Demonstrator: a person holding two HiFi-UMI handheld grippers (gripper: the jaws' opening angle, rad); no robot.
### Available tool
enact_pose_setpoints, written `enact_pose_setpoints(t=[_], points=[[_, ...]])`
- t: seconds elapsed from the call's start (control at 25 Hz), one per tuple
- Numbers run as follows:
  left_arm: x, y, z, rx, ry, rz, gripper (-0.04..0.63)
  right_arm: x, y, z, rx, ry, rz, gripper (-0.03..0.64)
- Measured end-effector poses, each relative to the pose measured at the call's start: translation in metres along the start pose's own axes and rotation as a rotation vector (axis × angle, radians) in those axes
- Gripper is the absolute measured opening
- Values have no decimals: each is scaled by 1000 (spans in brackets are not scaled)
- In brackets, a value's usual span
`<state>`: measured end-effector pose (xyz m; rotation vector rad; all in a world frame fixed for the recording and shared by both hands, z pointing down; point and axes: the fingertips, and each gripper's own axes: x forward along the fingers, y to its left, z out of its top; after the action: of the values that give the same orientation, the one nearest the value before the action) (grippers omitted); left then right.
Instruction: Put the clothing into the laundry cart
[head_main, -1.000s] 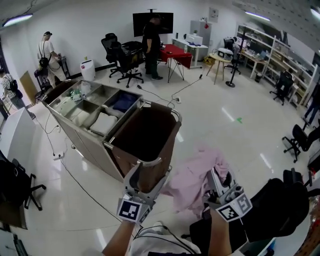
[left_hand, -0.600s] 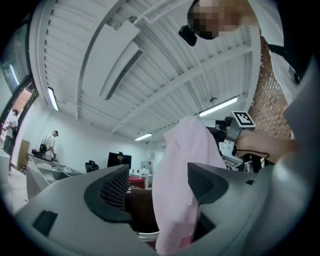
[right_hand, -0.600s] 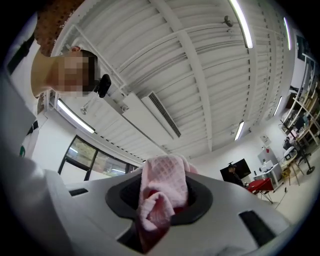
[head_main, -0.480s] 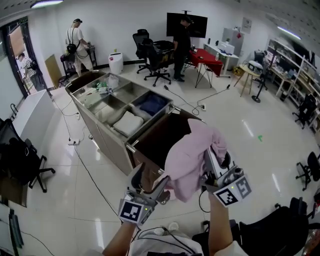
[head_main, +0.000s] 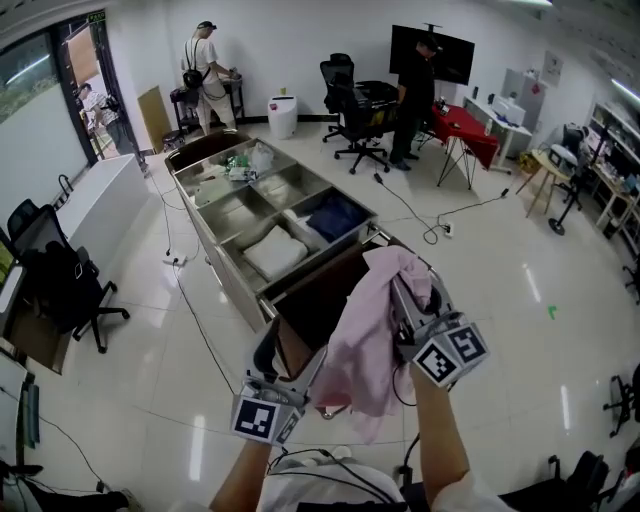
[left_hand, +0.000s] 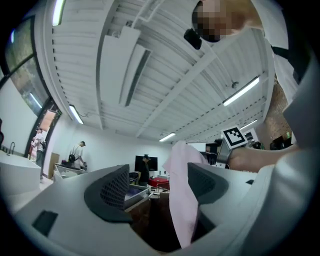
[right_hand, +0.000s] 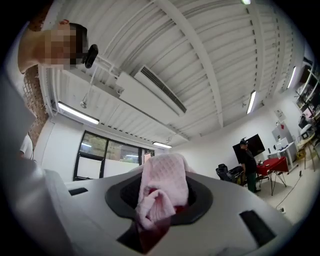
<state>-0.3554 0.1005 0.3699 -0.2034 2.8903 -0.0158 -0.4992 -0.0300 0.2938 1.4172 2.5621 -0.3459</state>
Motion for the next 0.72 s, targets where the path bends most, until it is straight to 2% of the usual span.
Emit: enact_pose_setpoints(t=[0.12, 0.2, 0.36, 0.44, 0.56, 0.72], points=[[16, 1, -4, 8, 6, 28, 365, 24, -20, -33, 30, 98, 15, 139], [25, 4, -9, 16, 18, 24, 365, 39, -30, -64, 59, 205, 18, 179], [41, 16, -23, 16, 25, 15, 365, 48, -37, -124, 43, 403, 32, 376], [48, 18, -26, 14, 31, -5, 365, 45, -42, -131, 51, 405, 6, 390], [55, 21, -27, -20, 47, -35, 365, 38, -48, -121, 65, 325, -56, 390], [60, 33, -36, 5, 43, -66, 365, 28, -43, -99, -8, 222, -101, 390]])
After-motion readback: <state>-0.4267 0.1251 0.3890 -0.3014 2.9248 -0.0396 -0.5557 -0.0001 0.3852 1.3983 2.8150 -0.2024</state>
